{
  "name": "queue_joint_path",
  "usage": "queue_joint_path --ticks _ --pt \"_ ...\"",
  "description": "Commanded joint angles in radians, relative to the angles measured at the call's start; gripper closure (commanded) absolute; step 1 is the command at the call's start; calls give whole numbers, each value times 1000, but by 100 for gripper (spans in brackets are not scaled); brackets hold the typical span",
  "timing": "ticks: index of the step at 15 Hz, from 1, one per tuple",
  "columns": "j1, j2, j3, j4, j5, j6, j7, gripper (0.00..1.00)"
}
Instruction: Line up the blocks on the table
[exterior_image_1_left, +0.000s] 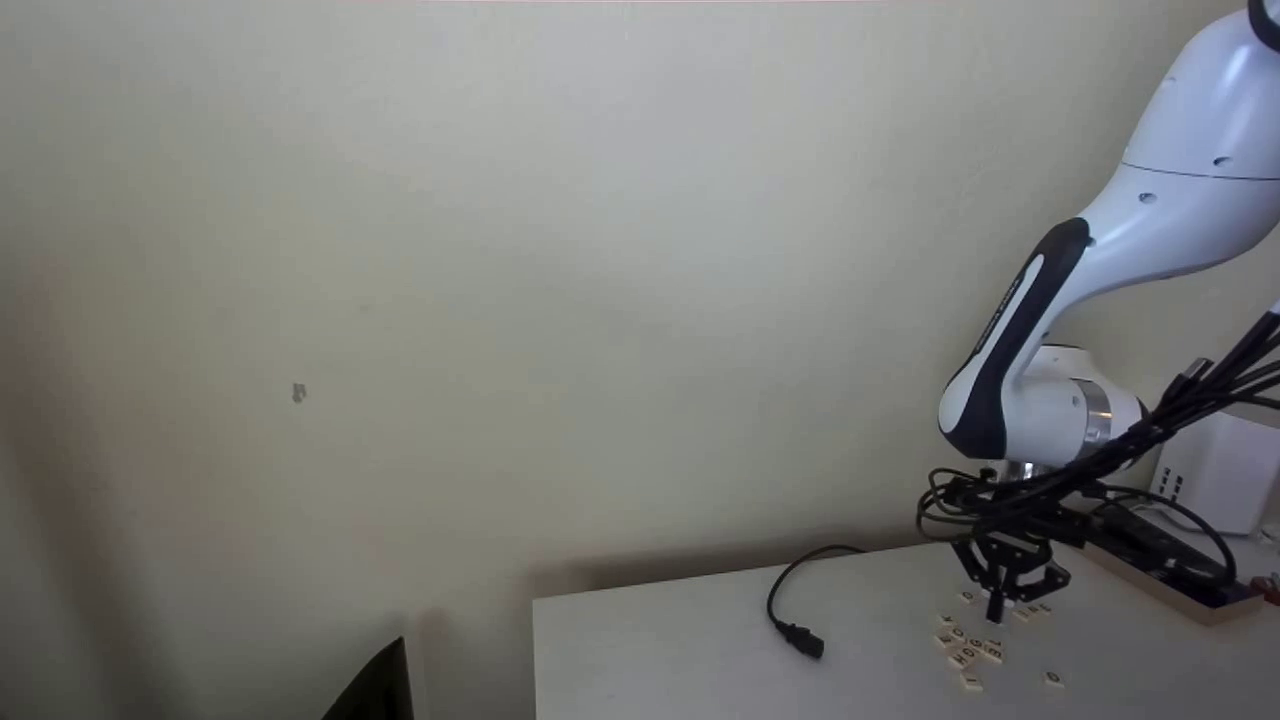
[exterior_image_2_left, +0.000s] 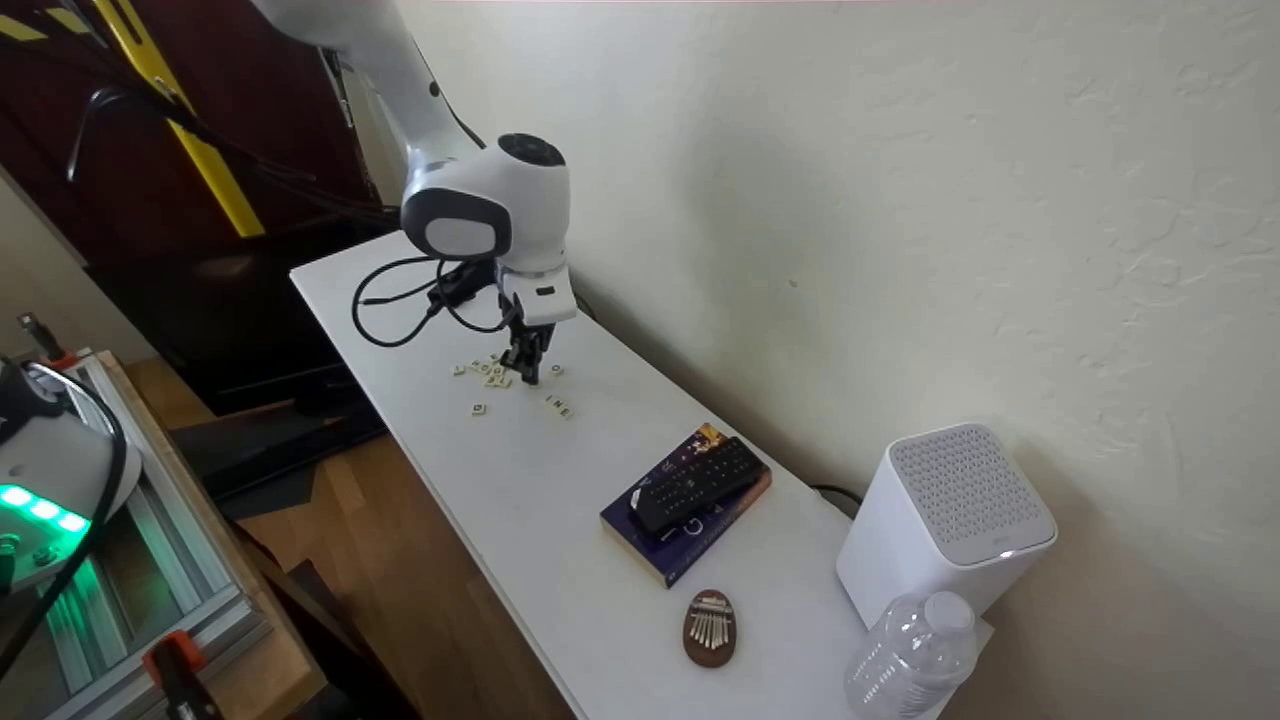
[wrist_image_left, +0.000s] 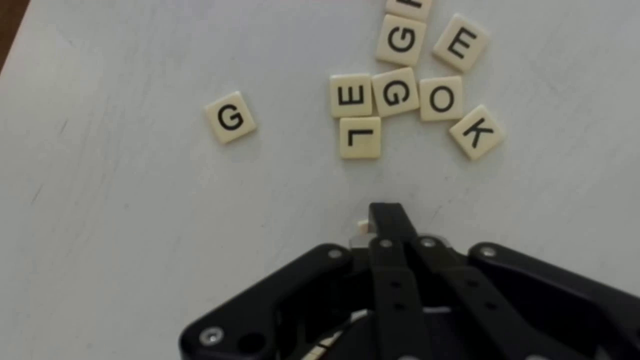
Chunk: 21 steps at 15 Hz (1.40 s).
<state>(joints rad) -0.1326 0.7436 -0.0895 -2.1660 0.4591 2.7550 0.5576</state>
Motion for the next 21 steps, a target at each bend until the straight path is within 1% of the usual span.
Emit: queue_joint_path --ticks 1,12,21 --pt "-24 24 4 26 67 -34 44 100" --pt "-62 25 5 45 134 -90 141 100" --pt "-67 30 0 57 166 -83 180 100"
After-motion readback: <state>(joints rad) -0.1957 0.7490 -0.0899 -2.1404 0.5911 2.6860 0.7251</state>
